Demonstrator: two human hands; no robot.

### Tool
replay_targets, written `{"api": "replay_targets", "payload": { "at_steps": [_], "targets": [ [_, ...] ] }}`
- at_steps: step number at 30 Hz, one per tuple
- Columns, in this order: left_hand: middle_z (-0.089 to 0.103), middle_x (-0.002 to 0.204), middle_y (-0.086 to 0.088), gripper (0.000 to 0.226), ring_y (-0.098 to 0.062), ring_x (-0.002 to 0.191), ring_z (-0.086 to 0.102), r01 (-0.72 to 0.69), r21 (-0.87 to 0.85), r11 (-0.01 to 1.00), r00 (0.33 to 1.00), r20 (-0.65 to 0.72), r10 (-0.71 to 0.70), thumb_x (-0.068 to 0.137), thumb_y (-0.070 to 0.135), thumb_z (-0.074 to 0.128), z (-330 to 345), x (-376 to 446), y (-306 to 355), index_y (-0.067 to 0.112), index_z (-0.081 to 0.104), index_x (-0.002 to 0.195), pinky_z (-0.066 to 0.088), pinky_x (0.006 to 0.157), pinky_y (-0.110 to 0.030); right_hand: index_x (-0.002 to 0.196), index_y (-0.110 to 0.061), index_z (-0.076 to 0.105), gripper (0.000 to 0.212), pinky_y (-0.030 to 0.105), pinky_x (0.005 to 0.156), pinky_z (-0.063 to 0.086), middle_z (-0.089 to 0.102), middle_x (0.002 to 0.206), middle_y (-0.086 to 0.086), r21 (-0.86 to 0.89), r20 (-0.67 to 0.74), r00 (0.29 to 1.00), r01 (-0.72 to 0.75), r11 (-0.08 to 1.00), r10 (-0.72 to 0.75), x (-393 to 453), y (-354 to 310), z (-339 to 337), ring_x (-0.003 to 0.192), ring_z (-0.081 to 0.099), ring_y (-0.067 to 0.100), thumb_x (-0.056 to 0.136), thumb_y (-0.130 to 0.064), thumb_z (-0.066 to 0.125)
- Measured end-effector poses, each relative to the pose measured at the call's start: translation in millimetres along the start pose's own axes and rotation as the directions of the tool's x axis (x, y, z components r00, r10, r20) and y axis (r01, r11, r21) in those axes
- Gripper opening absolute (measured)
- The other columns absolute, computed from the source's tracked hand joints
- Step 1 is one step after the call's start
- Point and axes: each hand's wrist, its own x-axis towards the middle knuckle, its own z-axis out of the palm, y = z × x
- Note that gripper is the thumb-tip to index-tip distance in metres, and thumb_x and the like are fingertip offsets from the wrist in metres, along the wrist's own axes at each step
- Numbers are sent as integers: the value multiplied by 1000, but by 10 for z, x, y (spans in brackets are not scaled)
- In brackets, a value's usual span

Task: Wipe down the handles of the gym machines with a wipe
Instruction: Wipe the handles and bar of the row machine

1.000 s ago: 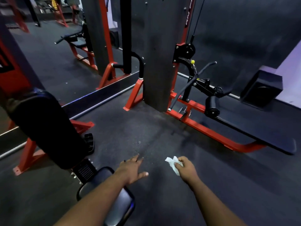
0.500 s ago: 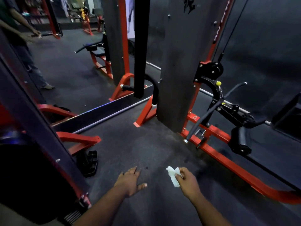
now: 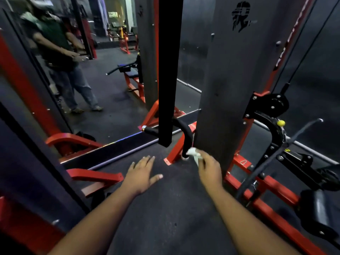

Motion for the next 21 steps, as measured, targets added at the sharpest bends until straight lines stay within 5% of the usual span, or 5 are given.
{"api": "replay_targets", "payload": {
  "at_steps": [4, 8, 11, 14, 21],
  "targets": [
    [14, 172, -5, 117, -21, 159, 13, 48, -91, 995, 980, -186, -65, 75, 92, 17, -328, 730, 105, 18, 9, 165, 16, 126, -49, 135, -21, 65, 54, 9, 109, 31, 59, 144, -3, 22, 3, 979, 203, 979, -203, 928, -405, 138, 133, 52, 9, 90, 8, 53],
    [27, 168, -8, 100, -25, 156, 20, 45, -176, 983, 979, -189, -79, 92, 70, 53, -450, 1329, 129, 16, 11, 165, 17, 127, -50, 141, -26, 59, 52, 24, 108, 40, 49, 153, -4, -80, 188, 895, 425, 902, -405, 1393, -554, 422, 139, 46, 12, 94, -5, 55],
    [48, 154, -6, 84, -29, 146, 40, 38, -215, 976, 985, -159, -73, 93, 61, 61, -419, 1518, 63, 25, 26, 159, 22, 123, -53, 141, -22, 59, 47, 21, 114, 36, 51, 151, -2, -102, 160, 842, 534, 839, -516, 1403, -394, 462, 142, 43, 14, 96, -14, 47],
    [46, 155, 3, 72, -24, 146, 38, 5, -188, 982, 991, -132, -31, 94, 63, 57, -348, 1583, -21, 31, 35, 154, 18, 123, -58, 143, -13, 56, 46, 21, 120, 27, 48, 153, 3, -120, 126, 788, 615, 780, -602, 1240, -88, 409, 147, 38, 19, 100, -13, 40],
    [44, 155, 5, 82, -19, 145, 34, -49, -56, 997, 992, -115, 42, 89, 79, 23, -402, 1780, -166, 30, 44, 150, 21, 121, -54, 143, -1, 53, 55, 41, 116, 39, 53, 146, 17, -402, 104, 837, 529, 748, -536, 1393, -396, 724, 137, 50, 30, 88, -1, 55]
  ]
}}
